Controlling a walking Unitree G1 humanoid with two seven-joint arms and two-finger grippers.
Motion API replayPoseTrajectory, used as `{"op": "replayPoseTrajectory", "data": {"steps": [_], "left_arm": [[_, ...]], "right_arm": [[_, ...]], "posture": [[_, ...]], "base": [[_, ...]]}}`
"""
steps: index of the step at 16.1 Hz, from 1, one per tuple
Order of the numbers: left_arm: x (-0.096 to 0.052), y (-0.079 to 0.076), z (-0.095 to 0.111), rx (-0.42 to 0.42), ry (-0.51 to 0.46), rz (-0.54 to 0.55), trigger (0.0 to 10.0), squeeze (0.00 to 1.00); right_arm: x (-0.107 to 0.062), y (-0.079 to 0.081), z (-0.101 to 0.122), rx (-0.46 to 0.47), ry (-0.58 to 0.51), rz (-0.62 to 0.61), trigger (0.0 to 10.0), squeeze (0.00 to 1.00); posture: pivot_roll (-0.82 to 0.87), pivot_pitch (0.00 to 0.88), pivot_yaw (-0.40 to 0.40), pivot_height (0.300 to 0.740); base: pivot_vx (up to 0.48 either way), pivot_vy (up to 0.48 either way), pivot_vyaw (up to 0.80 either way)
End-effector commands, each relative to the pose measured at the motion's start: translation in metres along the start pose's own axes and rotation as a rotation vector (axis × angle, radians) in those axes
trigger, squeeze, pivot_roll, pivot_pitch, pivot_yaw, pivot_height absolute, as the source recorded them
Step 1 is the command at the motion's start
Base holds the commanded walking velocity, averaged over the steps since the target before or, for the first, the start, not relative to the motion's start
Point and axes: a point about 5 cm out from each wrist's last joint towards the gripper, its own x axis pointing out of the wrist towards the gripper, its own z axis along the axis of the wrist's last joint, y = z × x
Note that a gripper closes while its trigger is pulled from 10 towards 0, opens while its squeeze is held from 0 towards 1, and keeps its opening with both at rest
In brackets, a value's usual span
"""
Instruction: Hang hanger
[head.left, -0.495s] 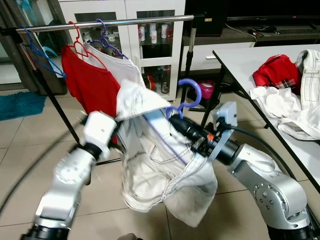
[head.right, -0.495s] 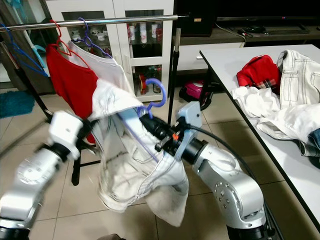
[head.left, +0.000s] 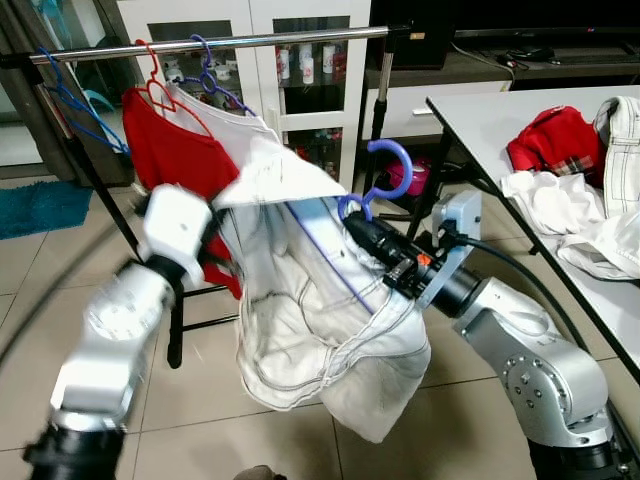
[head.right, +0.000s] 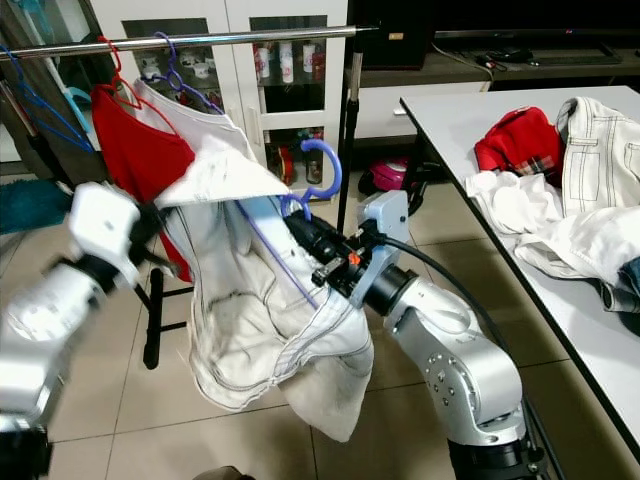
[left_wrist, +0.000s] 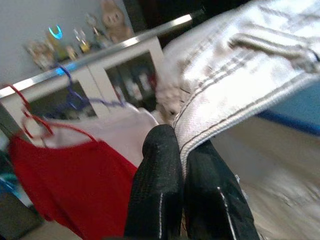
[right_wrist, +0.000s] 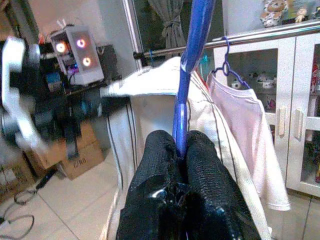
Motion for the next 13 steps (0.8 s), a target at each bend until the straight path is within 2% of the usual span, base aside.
{"op": "replayPoseTrajectory", "data": {"steps": [1,3,4,5,8,10,11,12,13], "left_arm": [[-0.002,0.012,0.008,0.015,-0.022,0.045,0.0,0.00],[0.001,0.029,0.023,0.017,-0.056,0.071,0.0,0.00],[0.002,0.040,0.034,-0.009,-0.082,0.072,0.0,0.00],[0.003,0.043,0.039,-0.022,-0.084,0.024,0.0,0.00],[0.007,0.069,0.043,0.009,-0.056,0.063,0.0,0.00],[0.007,0.074,0.044,-0.003,-0.051,0.074,0.0,0.00],[0.009,0.085,0.039,-0.002,-0.020,0.111,0.0,0.00],[0.010,0.113,0.009,-0.042,0.093,0.208,0.0,0.00],[0.007,0.122,-0.015,-0.128,0.150,0.257,0.0,0.00]], "right_arm": [[-0.001,-0.001,0.008,-0.037,-0.034,-0.001,0.0,0.00],[-0.004,0.003,0.000,-0.074,0.031,0.051,0.0,0.00],[-0.008,0.006,-0.007,-0.092,0.095,0.105,0.0,0.00],[-0.011,0.008,-0.011,-0.107,0.133,0.138,0.0,0.00],[-0.019,0.013,-0.015,-0.113,0.183,0.232,0.0,0.00],[-0.020,0.013,-0.015,-0.112,0.184,0.244,0.0,0.00],[-0.022,0.015,-0.014,-0.095,0.175,0.267,0.0,0.00],[-0.025,0.015,-0.009,-0.057,0.136,0.287,0.0,0.00],[-0.028,0.010,-0.007,-0.036,0.118,0.245,0.0,0.00]], "posture": [[-0.02,0.000,0.024,0.740],[-0.03,0.000,0.029,0.740],[-0.03,0.000,0.028,0.740],[-0.03,0.000,0.028,0.740],[-0.03,0.000,0.028,0.740],[-0.03,0.000,0.028,0.740],[-0.03,0.000,0.029,0.740],[-0.03,0.000,0.032,0.740],[-0.03,0.000,0.033,0.740]], "base": [[0.000,0.000,0.00],[0.000,0.000,0.00],[0.000,0.000,0.00],[0.000,0.000,0.00],[0.000,0.000,0.00],[0.000,0.000,0.00],[0.000,0.000,0.00],[0.000,0.000,0.00],[0.000,0.000,0.00]]}}
